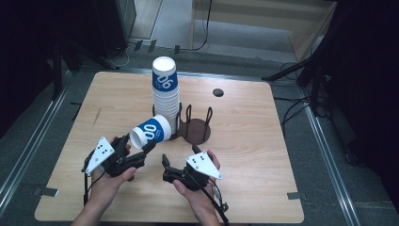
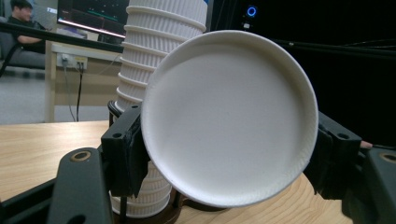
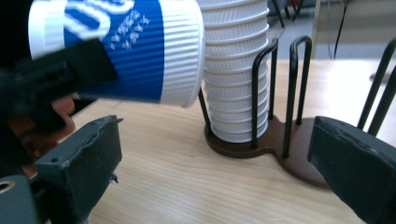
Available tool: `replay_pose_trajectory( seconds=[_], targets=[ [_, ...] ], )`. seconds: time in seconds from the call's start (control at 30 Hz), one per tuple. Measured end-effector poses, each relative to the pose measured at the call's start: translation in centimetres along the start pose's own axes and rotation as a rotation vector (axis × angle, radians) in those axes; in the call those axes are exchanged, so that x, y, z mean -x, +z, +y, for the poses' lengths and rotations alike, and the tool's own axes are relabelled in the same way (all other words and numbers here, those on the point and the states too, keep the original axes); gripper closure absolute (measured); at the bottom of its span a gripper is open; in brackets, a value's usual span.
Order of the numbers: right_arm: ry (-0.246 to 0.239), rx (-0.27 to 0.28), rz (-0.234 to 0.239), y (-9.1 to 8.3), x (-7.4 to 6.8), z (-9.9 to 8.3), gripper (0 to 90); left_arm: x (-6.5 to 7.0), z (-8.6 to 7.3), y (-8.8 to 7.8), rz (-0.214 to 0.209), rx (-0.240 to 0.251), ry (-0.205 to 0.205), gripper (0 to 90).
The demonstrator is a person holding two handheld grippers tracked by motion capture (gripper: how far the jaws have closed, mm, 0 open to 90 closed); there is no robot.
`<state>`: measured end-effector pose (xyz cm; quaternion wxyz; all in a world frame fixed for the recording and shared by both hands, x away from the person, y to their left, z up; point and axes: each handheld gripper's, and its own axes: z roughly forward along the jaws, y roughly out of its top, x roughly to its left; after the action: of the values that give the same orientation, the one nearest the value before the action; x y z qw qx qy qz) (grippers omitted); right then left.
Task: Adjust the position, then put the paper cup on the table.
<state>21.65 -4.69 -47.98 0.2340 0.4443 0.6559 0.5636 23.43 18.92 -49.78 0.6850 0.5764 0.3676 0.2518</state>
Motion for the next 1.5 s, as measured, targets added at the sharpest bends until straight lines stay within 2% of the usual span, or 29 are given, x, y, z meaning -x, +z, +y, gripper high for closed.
replay_pose_trajectory(
  seconds=[0.13,0.23,0.43,0.63,0.8,0.9,1.17,1.33,1.5],
  targets=[
    [0.142,0.008,0.015,0.1,0.3,0.1,2.3,0.1,-0.1,0.1,-0.003,-0.006,0.001,27.6],
    [0.264,0.011,0.009,0.2,0.7,0.1,2.4,0.1,-0.1,0.2,-0.008,-0.002,0.003,27.6],
    [0.439,0.014,-0.006,0.6,1.0,0.3,3.8,0.1,-0.3,0.3,-0.008,-0.007,0.002,27.5],
    [0.570,0.016,0.003,0.8,1.0,0.3,4.1,0.1,-0.3,0.3,-0.011,-0.004,0.002,27.5],
    [0.703,0.007,0.027,1.2,1.0,0.3,4.1,0.2,-0.4,0.4,-0.004,-0.002,0.011,27.5],
    [0.761,0.001,0.028,1.5,0.9,0.3,4.1,0.2,-0.5,0.4,-0.005,-0.005,0.013,27.5],
    [0.952,-0.005,0.088,2.1,1.1,0.4,4.1,0.8,-0.8,0.7,-0.025,-0.009,0.028,27.5],
    [1.066,-0.013,0.145,2.4,1.0,0.5,3.6,1.0,-0.9,0.8,-0.027,-0.008,0.031,27.5],
    [1.124,-0.018,0.160,2.5,0.9,0.5,3.4,1.5,-1.0,0.9,-0.045,-0.011,0.035,27.6]
  ],
)
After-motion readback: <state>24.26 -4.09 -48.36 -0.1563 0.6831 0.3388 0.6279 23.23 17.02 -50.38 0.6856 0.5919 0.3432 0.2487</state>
